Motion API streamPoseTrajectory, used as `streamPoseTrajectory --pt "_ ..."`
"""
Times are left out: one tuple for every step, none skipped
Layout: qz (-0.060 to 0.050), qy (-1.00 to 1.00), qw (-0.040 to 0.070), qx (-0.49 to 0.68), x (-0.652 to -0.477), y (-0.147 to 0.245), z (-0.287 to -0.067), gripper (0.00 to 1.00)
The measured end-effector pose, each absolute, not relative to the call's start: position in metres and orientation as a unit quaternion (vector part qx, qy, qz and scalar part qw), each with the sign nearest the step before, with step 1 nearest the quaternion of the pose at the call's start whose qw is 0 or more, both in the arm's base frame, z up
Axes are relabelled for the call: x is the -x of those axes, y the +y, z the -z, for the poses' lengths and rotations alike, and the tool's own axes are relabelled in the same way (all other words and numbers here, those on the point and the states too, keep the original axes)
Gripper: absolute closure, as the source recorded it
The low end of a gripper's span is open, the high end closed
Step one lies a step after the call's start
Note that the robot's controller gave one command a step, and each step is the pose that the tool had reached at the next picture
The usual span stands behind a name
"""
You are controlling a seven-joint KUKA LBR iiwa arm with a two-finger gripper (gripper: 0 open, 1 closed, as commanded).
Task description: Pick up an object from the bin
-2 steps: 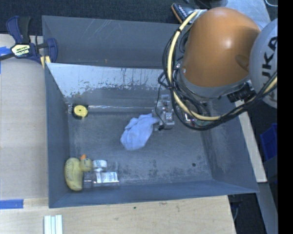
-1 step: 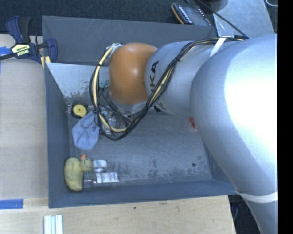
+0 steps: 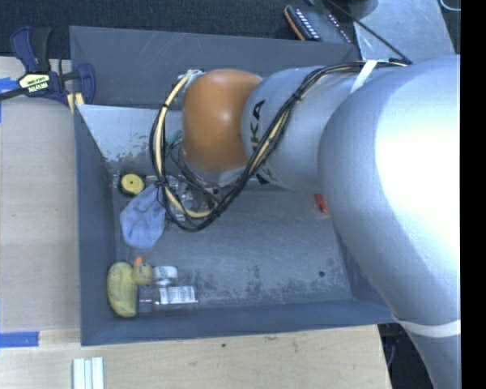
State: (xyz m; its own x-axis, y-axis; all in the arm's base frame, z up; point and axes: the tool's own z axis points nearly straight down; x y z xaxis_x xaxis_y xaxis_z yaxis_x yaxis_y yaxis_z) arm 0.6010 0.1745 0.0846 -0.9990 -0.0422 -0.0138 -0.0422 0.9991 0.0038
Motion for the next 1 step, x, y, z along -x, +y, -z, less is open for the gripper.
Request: streamPoseTrajectory --pt "-0.002 0.999 0.005 0.033 -0.6170 0.1731 -0.1853 1.00"
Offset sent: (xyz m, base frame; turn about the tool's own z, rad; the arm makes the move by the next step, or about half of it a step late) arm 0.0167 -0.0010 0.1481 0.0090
